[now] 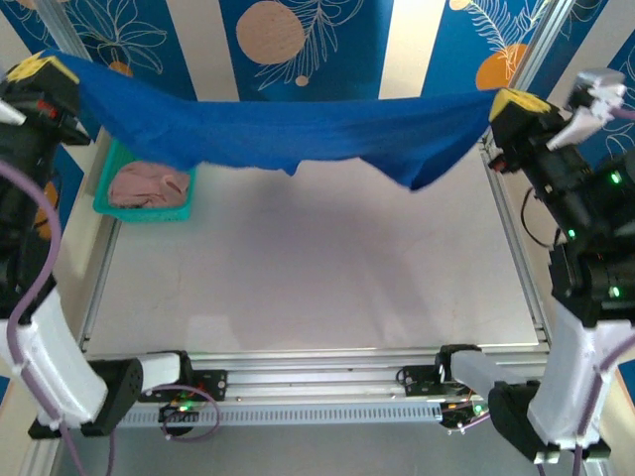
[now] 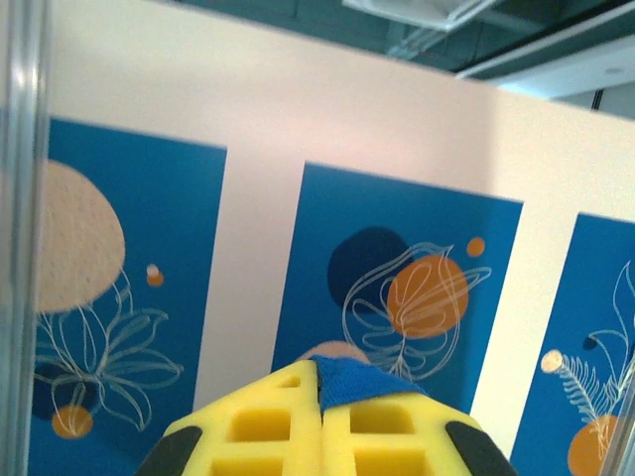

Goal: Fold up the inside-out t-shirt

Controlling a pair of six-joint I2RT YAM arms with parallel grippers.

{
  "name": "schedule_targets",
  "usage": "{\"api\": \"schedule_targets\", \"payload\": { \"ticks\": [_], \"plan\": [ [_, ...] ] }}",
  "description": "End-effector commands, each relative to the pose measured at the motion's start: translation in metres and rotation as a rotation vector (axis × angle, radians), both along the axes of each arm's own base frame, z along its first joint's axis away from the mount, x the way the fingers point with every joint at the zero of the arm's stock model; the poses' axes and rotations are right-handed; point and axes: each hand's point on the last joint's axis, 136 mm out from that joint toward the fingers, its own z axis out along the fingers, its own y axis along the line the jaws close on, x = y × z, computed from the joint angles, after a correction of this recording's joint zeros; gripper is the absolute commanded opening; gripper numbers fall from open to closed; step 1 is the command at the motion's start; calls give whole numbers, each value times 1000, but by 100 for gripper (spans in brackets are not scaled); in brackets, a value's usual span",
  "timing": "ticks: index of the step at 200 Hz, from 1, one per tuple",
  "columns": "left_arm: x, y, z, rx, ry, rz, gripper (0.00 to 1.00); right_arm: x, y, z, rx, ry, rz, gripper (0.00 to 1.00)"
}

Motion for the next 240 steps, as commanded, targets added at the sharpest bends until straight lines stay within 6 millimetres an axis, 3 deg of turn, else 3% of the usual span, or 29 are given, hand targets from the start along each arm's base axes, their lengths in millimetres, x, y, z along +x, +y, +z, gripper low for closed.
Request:
{"api": "schedule_targets", "payload": {
  "ticks": [1,22,38,66,90,123,160,179,192,207,222,240],
  "plan": [
    [-22,8,23,22,-108,61,0,-9,-7,2,-20,-20,-48,0],
    [1,10,19,19,-81,61,0,-3,-10,2,-32,-21,-68,0],
    [36,9,9,12,-30,44,0,14,-13,-3,-48,-1,-91,0],
    [114,8,-27,-5,105,4,0,60,-19,-23,-72,61,-127,0],
    [193,2,-80,-13,258,-31,0,117,-24,-57,-96,144,-160,0],
    [302,-15,-182,8,464,-54,0,210,-26,-134,-113,305,-166,0],
    [416,-45,-323,5,678,-87,0,331,-36,-266,-135,541,-222,2],
    [460,-54,-375,-27,698,-81,25,377,-41,-330,-121,701,-243,18],
    [477,-54,-399,-83,703,-73,45,392,-42,-361,-115,795,-248,27],
    [476,-55,-413,-114,742,-68,59,389,-31,-380,-106,879,-198,35],
    [464,-63,-416,-106,793,-95,70,369,-17,-395,-115,950,-150,38],
    [439,-69,-419,-89,887,-107,73,327,6,-417,-90,1031,-80,40]
  ]
}}
